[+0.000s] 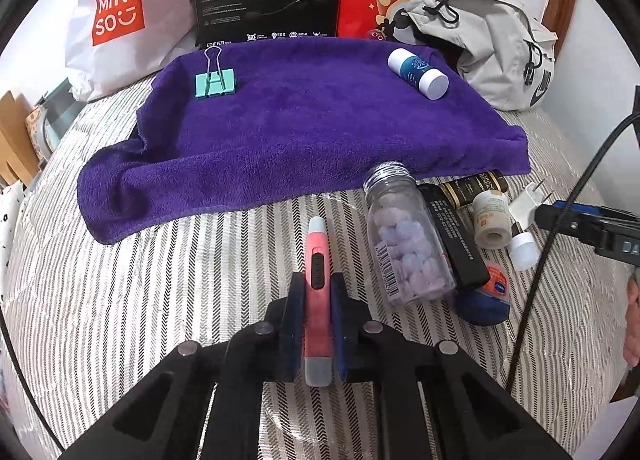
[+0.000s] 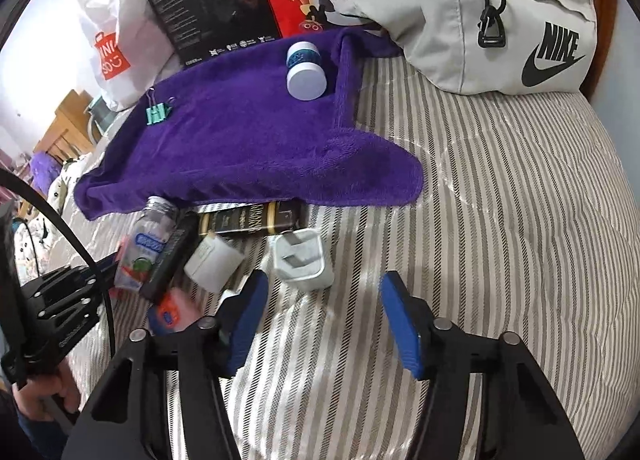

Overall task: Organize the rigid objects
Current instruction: 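Grasp the pink highlighter with the left tool while the right tool grasps the white plug charger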

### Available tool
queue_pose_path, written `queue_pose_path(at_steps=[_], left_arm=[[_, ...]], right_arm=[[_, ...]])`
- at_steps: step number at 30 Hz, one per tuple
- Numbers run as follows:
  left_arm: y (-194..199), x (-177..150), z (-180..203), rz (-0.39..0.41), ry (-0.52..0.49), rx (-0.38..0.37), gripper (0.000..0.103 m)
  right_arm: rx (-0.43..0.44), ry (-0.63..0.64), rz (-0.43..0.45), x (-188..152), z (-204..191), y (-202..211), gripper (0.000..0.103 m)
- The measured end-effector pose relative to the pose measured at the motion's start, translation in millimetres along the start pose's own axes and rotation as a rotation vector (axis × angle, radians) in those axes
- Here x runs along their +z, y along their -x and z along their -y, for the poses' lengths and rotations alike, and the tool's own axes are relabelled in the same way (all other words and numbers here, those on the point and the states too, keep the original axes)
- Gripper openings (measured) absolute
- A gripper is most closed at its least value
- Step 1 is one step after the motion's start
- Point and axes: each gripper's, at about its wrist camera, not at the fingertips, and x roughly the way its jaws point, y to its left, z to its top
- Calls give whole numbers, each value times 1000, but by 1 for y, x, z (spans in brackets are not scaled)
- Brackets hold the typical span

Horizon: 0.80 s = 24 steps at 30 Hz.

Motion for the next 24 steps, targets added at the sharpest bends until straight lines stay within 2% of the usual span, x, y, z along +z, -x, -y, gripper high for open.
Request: queue_pose_path(at_steps=[6,8,13,18,24], left_arm=[[-1,2,0,-10,-10,-5,12],[-1,2,-1,-12,-10,-7,12],[-1,2,-1,-5,-15,-9,12],[-1,3,0,0,-18,-8,12],[0,4,-6,-7,9,-40,12]], right_arm=[[-21,50,9,0,-8,-8,50],[-31,55,5,-1,-9,-15,45],[-54,82,41,1,-14,-19,44],[-54,111,46,2,-20,-21,28],[-65,145,6,-1,-15,-15,26]])
